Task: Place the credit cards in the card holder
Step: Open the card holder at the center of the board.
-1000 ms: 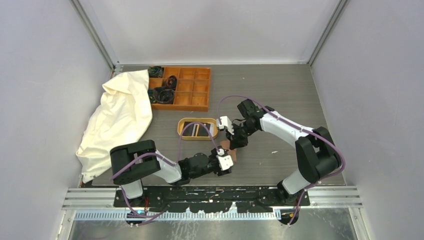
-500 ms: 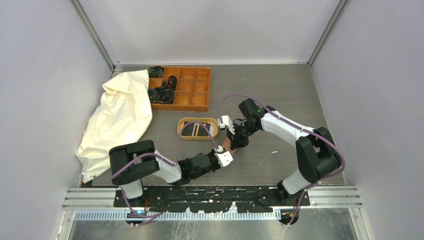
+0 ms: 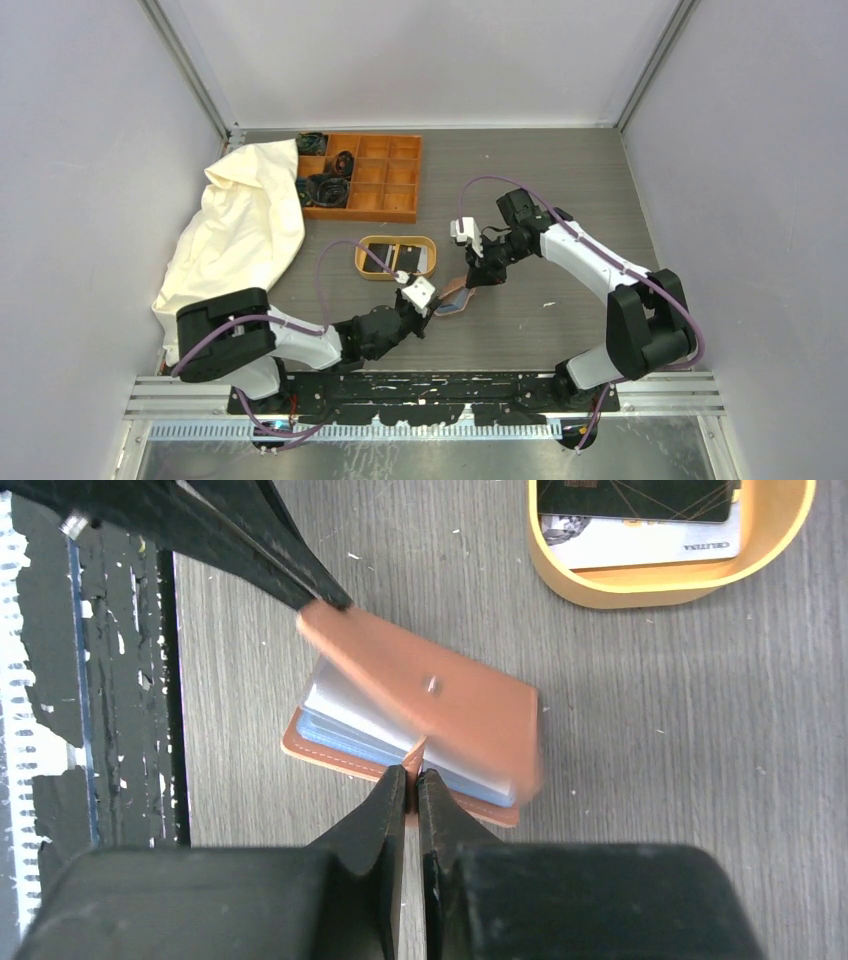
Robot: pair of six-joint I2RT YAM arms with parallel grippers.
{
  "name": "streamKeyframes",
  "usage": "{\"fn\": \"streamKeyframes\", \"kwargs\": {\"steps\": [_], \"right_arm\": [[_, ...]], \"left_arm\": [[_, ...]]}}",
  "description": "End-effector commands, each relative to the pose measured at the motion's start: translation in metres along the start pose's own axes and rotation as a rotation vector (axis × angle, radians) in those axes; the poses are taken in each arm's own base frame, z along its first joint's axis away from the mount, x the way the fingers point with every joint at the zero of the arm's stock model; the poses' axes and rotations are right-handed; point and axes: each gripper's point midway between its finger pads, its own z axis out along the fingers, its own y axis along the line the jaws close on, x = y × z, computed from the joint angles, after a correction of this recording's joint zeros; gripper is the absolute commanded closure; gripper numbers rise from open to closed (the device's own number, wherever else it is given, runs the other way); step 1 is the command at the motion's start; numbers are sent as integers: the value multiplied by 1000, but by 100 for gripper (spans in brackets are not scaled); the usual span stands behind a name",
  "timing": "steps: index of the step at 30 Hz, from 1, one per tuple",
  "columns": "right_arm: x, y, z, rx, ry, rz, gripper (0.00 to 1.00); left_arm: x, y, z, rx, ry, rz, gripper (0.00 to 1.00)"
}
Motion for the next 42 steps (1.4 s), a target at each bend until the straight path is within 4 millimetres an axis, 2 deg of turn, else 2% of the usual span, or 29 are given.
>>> {"fn": "streamKeyframes", "kwargs": {"steps": [1, 10, 14, 19, 26, 32, 37, 39, 42], "right_arm": [[-15, 2, -16, 16, -53, -69, 95], [4, 22, -14, -55, -49, -209, 95], [29, 29, -10, -96, 11, -296, 91], [58, 38, -7, -139, 90, -412, 83], [75, 47, -1, -198, 135, -502, 77], [64, 52, -3, -205, 107, -501, 62], [28, 56, -9, -171, -13, -454, 53], [22, 58, -7, -172, -30, -442, 52], [25, 53, 3, -161, 20, -440, 54]], "left_arm": [[-18, 9, -12, -75, -54, -256, 100], [7, 15, -27, -111, -5, -403, 100], [9, 13, -30, -103, 3, -443, 100], [28, 10, -36, -112, 74, -519, 100], [45, 9, -45, -127, 114, -587, 100], [44, 2, -43, -103, 118, -619, 100], [46, -3, -43, -86, 118, -675, 100], [46, -5, -43, -81, 120, -692, 100], [44, -9, -41, -71, 114, -719, 100]]}}
